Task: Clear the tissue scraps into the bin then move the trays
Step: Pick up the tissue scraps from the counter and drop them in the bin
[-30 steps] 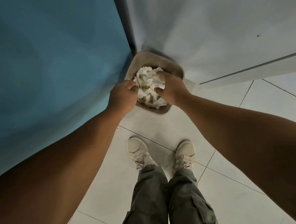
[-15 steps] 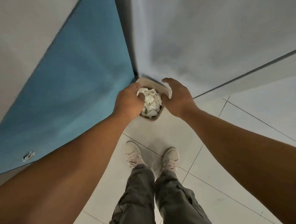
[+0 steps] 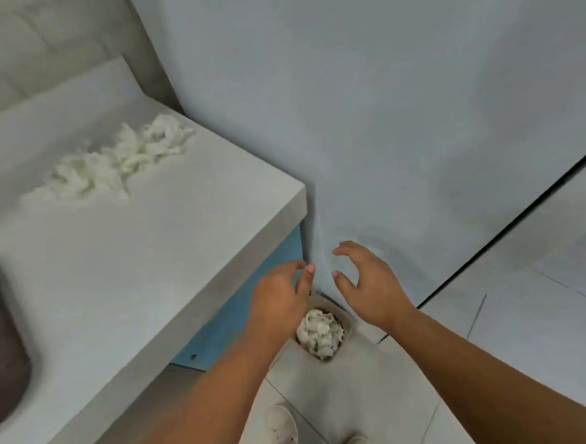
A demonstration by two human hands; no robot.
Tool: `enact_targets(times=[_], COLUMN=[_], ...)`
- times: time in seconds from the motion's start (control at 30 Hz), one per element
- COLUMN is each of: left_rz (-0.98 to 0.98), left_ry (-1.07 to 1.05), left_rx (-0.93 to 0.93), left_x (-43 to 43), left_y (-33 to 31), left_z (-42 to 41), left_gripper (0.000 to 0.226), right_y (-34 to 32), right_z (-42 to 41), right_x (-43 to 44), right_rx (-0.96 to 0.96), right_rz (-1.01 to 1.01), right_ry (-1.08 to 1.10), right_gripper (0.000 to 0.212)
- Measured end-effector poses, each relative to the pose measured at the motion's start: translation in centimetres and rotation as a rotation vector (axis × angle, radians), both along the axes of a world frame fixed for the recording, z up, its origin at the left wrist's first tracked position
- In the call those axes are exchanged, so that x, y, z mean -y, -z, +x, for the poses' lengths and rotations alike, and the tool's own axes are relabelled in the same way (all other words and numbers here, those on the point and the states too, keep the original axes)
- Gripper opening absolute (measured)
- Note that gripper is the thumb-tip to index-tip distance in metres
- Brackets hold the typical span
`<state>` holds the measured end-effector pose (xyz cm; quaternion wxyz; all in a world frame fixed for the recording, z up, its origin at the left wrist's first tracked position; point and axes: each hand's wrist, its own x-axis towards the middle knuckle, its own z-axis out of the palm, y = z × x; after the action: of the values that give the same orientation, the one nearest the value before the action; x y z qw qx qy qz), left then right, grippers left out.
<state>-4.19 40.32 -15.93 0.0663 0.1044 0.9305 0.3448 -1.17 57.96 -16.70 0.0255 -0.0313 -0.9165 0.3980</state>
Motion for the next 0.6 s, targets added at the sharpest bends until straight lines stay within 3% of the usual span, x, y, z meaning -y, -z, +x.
enact_targets(times=[0.3,0.6], left_rz=[0.117,0.071], left_ry=[-0.176,-0.365], left_rx=[-0.214,-0.249], left_x=[5.4,15.8], left_y=[-9.8,-12.7], left_z=[-1.8,-7.8], left_gripper=[0.028,0.030], right_y=[-10.4,-12.9], right_z=[-4.5,-12.7], right_x=[5.0,13.6], right_rx=[-0.180,-0.215], right_rz=[-0.019,0.011], right_ry=[-0.211,-0.377], right_gripper=[0.038,0.036])
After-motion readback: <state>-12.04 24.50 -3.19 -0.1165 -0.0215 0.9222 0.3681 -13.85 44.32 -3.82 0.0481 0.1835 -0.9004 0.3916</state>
